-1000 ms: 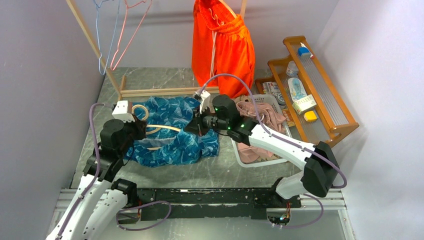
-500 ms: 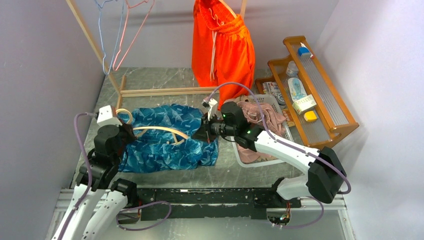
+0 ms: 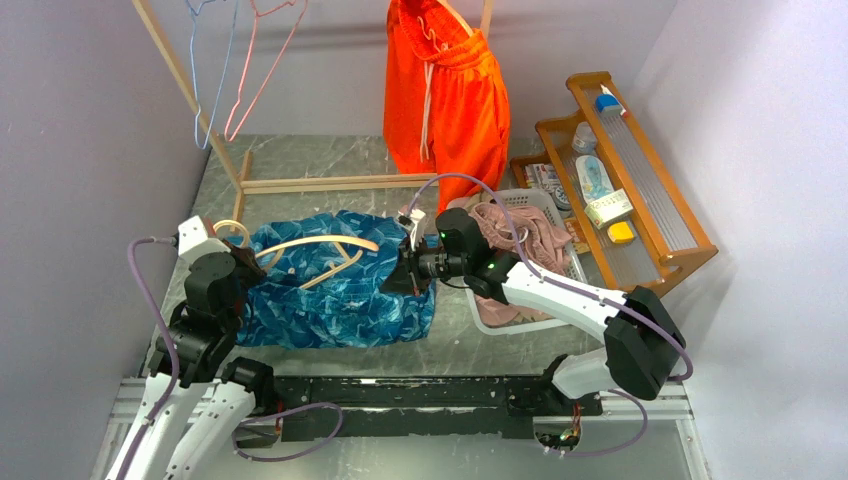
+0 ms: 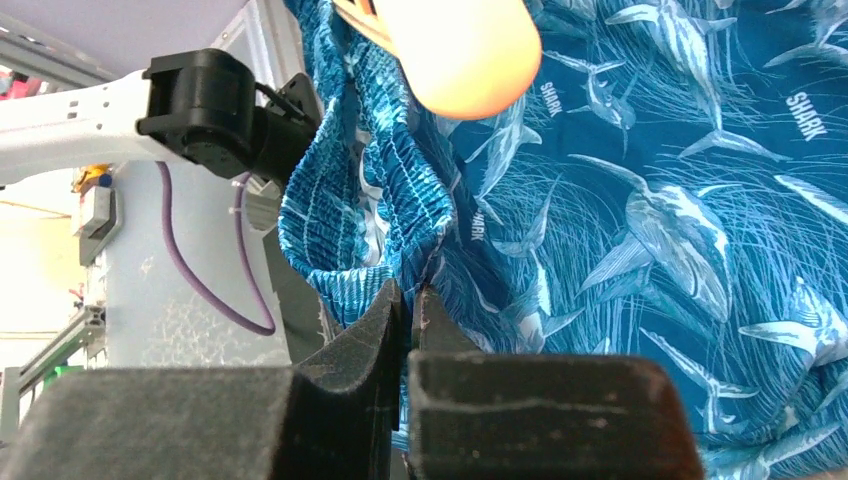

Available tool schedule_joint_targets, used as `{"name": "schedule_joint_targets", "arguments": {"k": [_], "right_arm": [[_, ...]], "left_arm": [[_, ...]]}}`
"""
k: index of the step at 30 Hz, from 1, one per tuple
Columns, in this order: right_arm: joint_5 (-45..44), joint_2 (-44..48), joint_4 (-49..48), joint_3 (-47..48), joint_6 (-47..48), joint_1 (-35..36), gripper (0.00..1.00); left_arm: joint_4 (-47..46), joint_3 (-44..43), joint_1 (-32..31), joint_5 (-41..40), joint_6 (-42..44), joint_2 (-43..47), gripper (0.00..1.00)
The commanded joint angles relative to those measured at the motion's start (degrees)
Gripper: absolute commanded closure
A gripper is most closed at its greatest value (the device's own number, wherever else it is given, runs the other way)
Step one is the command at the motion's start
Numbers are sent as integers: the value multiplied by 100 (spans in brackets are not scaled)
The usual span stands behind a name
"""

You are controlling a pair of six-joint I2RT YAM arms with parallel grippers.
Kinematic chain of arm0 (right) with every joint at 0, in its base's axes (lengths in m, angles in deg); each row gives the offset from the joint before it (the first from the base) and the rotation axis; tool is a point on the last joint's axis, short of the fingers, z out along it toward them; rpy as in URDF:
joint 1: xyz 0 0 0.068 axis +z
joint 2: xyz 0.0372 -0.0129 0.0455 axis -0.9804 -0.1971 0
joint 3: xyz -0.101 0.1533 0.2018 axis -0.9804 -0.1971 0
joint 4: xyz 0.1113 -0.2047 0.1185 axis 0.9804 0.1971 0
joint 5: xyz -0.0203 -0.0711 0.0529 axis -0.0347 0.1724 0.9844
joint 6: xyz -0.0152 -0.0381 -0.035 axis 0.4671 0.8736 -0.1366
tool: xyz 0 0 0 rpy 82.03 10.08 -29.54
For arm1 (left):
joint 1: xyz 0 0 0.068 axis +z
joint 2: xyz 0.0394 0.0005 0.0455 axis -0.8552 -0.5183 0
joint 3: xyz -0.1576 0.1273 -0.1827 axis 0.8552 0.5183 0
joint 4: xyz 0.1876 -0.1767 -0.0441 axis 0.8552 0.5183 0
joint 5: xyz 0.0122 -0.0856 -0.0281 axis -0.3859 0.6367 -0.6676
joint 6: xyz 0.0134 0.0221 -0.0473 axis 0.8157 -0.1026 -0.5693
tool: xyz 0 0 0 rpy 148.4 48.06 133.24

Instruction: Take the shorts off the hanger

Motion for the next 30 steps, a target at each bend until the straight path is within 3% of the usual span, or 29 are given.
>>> {"name": "schedule_joint_targets", "arguments": {"k": [1, 3, 5, 7, 9, 10, 15, 23, 27, 30], "right_arm": [[232, -8, -145, -131, 2, -11, 96], [-198, 23, 20, -24, -3, -25, 84], [-1253, 296, 265, 113, -116, -17, 64], [-1350, 796, -93, -122, 365, -14, 53], [-1509, 1213, -502, -459, 703, -16, 37], [-1633, 1397, -517, -539, 1030, -19, 34], [-2124, 1521, 125, -216, 1389, -30, 26], [472, 445, 826, 1119, 1453, -48, 27], [1076, -88, 987, 1478, 1324, -46, 30], [1014, -322, 809, 1482, 1012, -25, 35]], "left_arm": [[-315, -46, 25, -130, 32, 116, 93], [-557, 34, 25, 235, 289, 118, 93], [-738, 65, 25, 622, 516, 65, 93], [-744, 41, 27, 822, 600, -47, 93], [-781, 46, 27, 944, 654, -150, 93], [-835, 64, 25, 1009, 687, -193, 93], [-1216, 141, 26, 1578, 909, -316, 93], [-1625, 138, 29, 2550, 1120, -591, 93], [-1584, 101, 26, 2586, 1109, -694, 93], [-1645, 164, 30, 2714, 1088, -681, 93]]}}
